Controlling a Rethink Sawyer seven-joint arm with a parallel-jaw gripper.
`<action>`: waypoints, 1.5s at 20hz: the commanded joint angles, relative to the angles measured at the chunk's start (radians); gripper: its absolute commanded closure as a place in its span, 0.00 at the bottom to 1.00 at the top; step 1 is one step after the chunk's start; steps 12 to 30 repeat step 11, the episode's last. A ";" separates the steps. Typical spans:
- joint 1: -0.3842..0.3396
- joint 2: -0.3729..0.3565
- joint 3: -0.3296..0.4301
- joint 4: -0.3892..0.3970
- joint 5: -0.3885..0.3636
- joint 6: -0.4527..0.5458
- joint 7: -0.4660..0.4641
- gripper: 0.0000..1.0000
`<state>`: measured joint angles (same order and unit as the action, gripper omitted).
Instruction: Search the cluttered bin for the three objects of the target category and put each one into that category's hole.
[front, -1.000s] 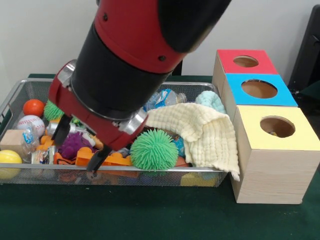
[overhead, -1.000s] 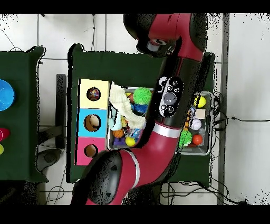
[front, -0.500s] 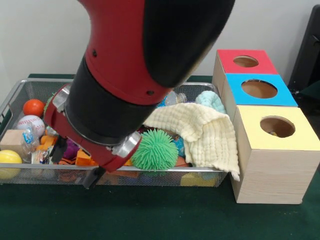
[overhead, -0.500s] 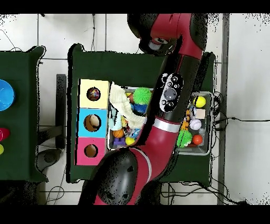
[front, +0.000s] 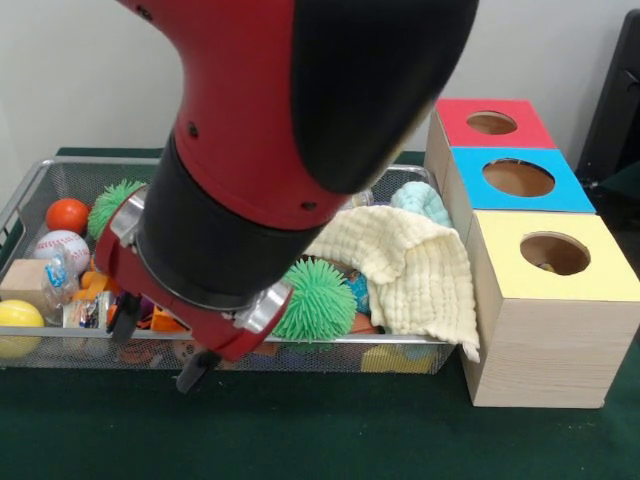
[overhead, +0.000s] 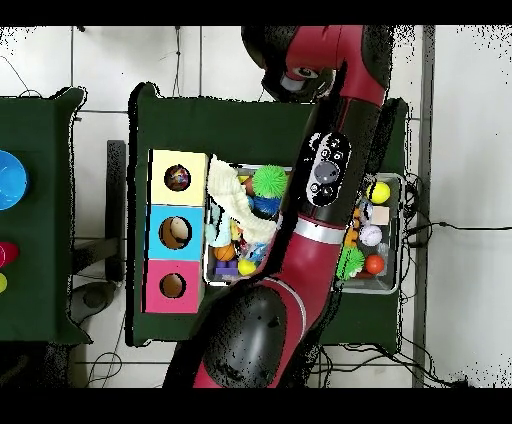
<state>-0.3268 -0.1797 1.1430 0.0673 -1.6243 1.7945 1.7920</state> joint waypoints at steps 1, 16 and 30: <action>-0.026 -0.025 0.121 0.128 -0.156 -0.021 -0.365 0.00; -0.034 -0.029 0.161 0.146 -0.213 -0.013 -0.363 0.00; -0.034 -0.029 0.161 0.146 -0.213 -0.013 -0.363 0.00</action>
